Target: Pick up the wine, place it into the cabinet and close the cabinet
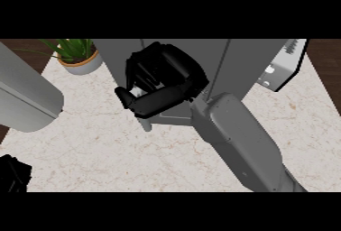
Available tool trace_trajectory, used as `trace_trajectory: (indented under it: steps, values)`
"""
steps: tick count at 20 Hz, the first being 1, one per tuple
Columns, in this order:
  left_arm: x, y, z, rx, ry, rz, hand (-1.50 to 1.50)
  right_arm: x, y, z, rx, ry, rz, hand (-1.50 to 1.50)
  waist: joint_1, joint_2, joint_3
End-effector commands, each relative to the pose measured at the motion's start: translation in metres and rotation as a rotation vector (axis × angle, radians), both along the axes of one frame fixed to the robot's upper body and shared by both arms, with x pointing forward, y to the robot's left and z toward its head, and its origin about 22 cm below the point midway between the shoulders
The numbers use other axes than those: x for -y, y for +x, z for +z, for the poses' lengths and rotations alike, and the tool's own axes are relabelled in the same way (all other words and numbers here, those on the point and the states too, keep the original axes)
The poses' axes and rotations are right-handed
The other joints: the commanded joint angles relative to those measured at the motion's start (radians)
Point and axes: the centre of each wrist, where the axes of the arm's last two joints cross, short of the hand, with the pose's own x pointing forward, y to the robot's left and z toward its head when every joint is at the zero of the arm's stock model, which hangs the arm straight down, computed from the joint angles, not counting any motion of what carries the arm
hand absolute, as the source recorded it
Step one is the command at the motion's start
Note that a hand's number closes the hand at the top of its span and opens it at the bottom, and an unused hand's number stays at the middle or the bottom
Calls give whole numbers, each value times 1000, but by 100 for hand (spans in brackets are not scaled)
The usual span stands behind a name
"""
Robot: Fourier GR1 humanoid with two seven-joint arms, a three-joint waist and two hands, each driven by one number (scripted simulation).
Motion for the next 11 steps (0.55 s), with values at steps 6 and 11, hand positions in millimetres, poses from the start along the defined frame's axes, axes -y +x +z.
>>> trace_trajectory:
  steps: [6, 11]
  values:
    - [5, 5, 0, 4, 9, -18, 150, 57, 52, -9, -16, -25, -176, 150, 9, 35, 6]
    - [3, 8, 2, 9, -14, -16, 150, 50, 50, -23, -14, -49, -152, 150, 7, 31, 6]
